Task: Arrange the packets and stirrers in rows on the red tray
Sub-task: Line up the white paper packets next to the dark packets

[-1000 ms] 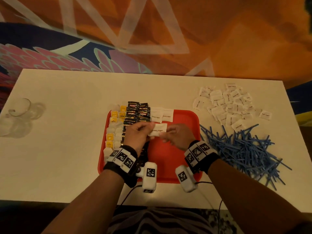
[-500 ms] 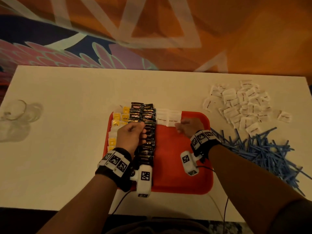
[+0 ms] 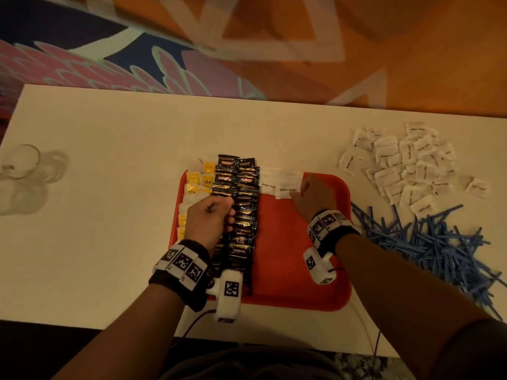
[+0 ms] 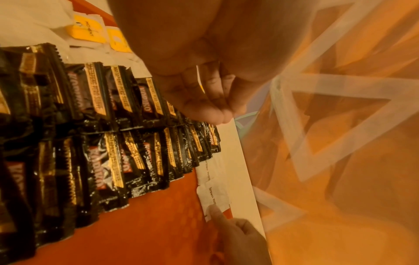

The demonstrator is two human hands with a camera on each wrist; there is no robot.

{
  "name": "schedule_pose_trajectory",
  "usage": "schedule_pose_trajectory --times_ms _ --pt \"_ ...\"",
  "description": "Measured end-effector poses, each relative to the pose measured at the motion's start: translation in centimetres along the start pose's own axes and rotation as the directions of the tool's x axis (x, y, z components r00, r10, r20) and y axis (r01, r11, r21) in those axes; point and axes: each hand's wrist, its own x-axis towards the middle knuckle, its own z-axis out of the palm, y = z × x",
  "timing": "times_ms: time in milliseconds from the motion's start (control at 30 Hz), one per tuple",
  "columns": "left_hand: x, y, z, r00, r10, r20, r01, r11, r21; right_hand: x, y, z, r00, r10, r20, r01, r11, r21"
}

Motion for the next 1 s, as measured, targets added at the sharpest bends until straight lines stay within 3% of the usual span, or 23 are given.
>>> schedule_pose_trajectory --times_ms 100,200,600,833,1000 --pt "-0.1 -0.2 -0.3 1.000 -0.001 -0.004 0.001 1.000 0.012 0.0 -1.1 0.8 0.961 -0.269 0.070 0.275 0.956 -0.102" --pt "-0.2 -0.2 -1.0 1.000 -0.009 -0.010 0.009 1.000 0.025 0.7 -1.5 2.1 0.932 -0.340 0.129 0.357 0.922 -0.150" --pt "-1.0 -0.3 -2.8 1.000 0.011 0.010 -0.011 0.997 0.073 -0.1 -1.4 1.7 0.953 -0.295 0.064 0.300 0.949 -0.094" --pt "-1.2 0.6 1.3 0.972 0.012 0.233 -0.077 0.959 0.271 -5.0 1.7 -0.6 0.993 -0.117 0.019 0.115 0.991 0.075" --pt "-2.2 0.9 8.2 0.904 0.099 0.416 -0.315 0.812 0.492 -8.7 6.2 -2.6 0.999 -0.024 -0.027 0.027 0.991 0.128"
